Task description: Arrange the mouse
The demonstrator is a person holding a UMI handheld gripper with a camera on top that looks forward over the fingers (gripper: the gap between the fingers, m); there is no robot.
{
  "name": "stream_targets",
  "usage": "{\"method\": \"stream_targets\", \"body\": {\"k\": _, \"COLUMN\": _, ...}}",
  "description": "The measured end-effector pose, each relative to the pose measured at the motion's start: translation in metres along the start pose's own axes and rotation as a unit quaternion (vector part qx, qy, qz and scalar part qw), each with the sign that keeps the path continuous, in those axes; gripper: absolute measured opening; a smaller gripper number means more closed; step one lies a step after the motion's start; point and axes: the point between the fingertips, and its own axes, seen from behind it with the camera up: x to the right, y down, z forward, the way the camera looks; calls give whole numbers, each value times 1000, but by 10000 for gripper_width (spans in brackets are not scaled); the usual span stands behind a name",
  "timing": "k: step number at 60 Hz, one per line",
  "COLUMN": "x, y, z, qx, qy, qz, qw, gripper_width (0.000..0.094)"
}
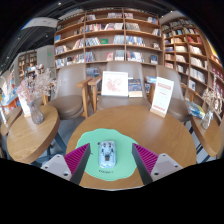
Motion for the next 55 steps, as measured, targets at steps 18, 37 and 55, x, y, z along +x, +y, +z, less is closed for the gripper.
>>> {"method": "stream_targets", "body": {"k": 18, "x": 54, "y": 26, "z": -146, "qx": 38, "qy": -6, "qz": -2, "qw": 999, "gripper_width": 854}}
{"method": "stream_targets", "body": {"k": 37, "x": 85, "y": 91, "z": -194, "qx": 23, "qy": 7, "qz": -5, "qw": 1000, "gripper_width": 852}}
{"method": "stream_targets", "body": {"k": 55, "x": 93, "y": 90, "z": -206, "qx": 39, "qy": 12, "qz": -8, "qw": 999, "gripper_width": 854}}
